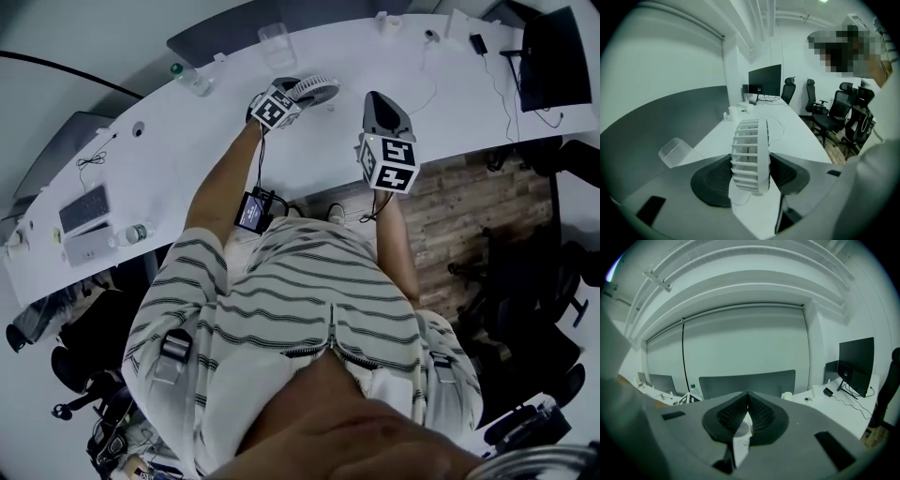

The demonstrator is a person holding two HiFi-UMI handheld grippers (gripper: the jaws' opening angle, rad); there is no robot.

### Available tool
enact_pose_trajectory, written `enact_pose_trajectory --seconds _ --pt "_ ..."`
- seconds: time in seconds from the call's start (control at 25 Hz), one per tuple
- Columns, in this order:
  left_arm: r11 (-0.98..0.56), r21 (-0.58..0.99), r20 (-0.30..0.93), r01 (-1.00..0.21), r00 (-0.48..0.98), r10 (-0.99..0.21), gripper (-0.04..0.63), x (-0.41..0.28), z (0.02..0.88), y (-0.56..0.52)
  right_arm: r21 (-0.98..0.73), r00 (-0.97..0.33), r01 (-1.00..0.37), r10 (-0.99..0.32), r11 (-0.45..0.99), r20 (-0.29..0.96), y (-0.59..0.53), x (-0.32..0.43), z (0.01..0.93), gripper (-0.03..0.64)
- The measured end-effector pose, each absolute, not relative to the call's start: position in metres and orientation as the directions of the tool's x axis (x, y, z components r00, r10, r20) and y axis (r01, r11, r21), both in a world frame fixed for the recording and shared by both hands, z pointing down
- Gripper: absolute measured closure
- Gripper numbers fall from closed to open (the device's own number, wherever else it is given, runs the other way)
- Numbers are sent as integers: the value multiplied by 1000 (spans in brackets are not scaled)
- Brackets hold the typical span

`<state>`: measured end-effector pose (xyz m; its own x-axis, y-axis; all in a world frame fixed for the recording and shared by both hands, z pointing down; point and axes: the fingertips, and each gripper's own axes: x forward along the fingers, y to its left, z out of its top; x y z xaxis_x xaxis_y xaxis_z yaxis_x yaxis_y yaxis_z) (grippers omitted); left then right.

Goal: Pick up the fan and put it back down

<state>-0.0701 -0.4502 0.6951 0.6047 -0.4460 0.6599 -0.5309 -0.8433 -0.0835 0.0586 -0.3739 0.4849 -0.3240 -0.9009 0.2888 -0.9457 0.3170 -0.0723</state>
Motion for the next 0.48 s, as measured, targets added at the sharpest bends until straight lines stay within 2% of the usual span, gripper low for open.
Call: enact_pose_trajectory --seconds 0.24,0.48 --pt "-837 -205 716 -508 506 -482 342 -77 697 -458 -75 -334 -942 -898 326 286 -375 54 484 606" --pt "-829 -247 715 -501 483 -505 330 -79 686 -457 -76 -333 -943 -899 325 283 -372 55 482 606"
